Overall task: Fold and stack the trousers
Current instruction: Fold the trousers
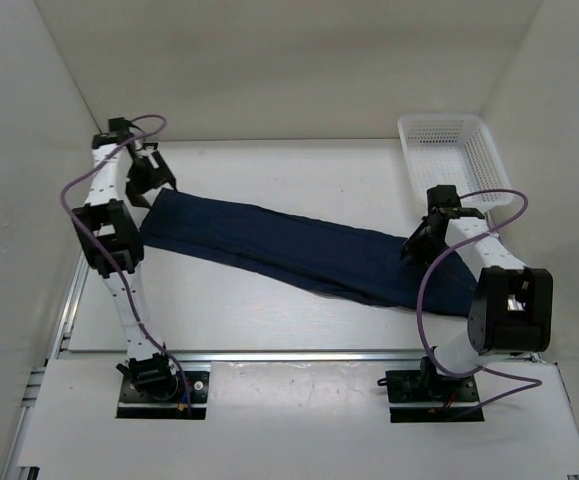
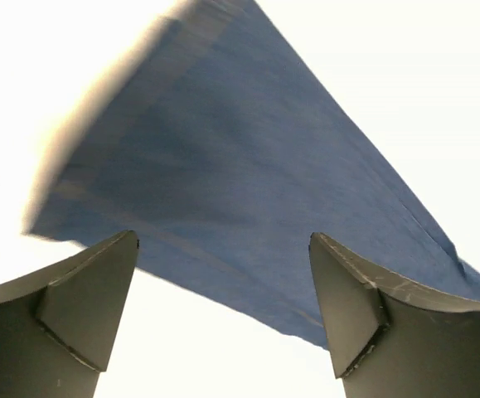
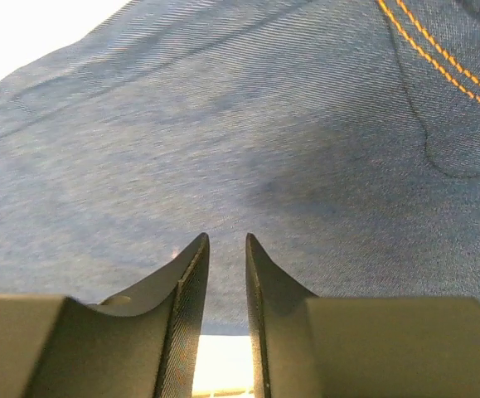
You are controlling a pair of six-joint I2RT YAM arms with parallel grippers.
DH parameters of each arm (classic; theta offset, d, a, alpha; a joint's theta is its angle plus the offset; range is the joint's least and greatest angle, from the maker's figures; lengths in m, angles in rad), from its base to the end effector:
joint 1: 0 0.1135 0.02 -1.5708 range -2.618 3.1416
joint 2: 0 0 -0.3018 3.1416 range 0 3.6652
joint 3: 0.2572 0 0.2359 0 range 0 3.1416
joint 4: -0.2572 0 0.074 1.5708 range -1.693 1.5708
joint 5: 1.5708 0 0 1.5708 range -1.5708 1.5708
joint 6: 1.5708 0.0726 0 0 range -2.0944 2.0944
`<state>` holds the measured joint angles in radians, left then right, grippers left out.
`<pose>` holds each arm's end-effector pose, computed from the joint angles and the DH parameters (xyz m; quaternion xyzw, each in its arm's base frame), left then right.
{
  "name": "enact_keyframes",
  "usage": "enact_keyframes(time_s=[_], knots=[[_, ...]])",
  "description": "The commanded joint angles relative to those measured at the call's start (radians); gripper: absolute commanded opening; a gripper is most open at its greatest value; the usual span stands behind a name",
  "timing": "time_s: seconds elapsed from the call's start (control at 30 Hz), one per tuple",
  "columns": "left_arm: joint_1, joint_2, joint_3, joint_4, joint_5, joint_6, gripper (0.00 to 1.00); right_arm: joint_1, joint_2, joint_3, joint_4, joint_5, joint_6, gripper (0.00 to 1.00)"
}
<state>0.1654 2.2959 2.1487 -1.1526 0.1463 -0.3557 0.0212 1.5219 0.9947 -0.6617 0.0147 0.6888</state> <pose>0.4887 0.0708 0.2248 -0.2450 0.9574 -0.0849 0.1272 0.2872 0.0050 0.2160 0.3230 0.9271 0.0592 0.1805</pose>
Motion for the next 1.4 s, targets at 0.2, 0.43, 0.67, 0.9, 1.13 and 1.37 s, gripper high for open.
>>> enact_keyframes(time_s=[0.2,0.43,0.67,0.9,1.13,1.37], knots=[[0.172,-0.089,-0.136,0.047,-0.059,0.083,0.99,0.017,-0.06,0.038,-0.044,0.024,-0.041,0.32],[0.212,-0.032,-0.168,0.06,-0.039,0.064,0.99,0.017,-0.06,0.028,-0.044,0.024,-0.041,0.32],[0.201,-0.023,-0.28,0.12,-0.023,0.0,0.95,0.017,-0.06,0.028,-0.035,0.014,-0.041,0.32],[0.201,-0.01,-0.291,0.129,-0.056,-0.064,0.89,0.017,-0.06,0.019,-0.035,0.014,-0.041,0.32],[0.166,0.027,-0.268,0.129,-0.067,-0.095,0.76,0.017,-0.06,0.01,-0.035,0.014,-0.041,0.34],[0.155,0.027,-0.268,0.14,-0.085,-0.124,0.57,0.017,-0.06,0.01,-0.035,0.014,-0.041,0.34]])
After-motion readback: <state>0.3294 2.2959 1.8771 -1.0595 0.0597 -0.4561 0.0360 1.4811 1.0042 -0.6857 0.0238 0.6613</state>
